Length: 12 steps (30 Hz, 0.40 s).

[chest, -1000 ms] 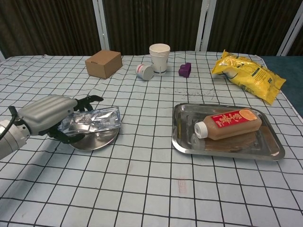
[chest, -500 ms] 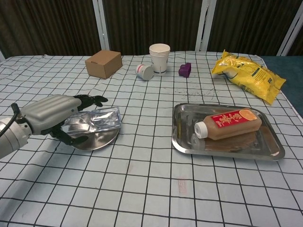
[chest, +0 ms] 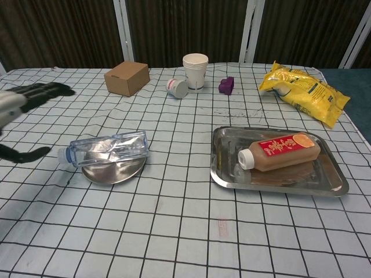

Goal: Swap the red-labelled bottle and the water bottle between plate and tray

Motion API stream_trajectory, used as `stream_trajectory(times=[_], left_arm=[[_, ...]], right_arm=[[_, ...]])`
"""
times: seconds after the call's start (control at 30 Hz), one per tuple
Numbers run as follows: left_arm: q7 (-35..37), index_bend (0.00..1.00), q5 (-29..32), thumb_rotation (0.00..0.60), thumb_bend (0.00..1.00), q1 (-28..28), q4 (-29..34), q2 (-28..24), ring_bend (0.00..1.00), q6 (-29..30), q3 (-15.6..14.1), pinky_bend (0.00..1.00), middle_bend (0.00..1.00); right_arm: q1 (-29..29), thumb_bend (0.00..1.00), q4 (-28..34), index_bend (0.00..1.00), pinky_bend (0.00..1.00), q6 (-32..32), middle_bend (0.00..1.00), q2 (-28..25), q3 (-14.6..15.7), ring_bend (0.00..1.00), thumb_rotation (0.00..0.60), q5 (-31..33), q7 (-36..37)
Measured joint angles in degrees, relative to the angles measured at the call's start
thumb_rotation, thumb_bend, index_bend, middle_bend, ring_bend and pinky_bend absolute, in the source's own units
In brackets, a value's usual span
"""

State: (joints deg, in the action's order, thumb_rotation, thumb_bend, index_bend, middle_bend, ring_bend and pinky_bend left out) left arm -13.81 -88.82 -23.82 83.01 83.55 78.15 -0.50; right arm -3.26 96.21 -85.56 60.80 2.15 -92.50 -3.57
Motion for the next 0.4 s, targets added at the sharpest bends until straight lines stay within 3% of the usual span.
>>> stream_trajectory(times=[0.2,0.4], left_arm=[[3.7,0.0,2.4,0.6,0.4,12.0,3.4,-8.5,0.0,10.0,-4.1,0.03,0.0],[8.1,0.0,2.1,0.6,0.41,13.8,3.4,-11.6,0.0,11.7,-4.1,0.03,0.0]], right_arm=[[3.4,0.24,-0.1,0.0,0.0,-6.1,0.0,0.5,0.0,0.0,0.6,-0.4,-3.7],[5.4,0.24,-0.7,0.0,0.0,-8.6,0.0,1.9,-0.9,0.0,0.6,-0.4,-5.5]])
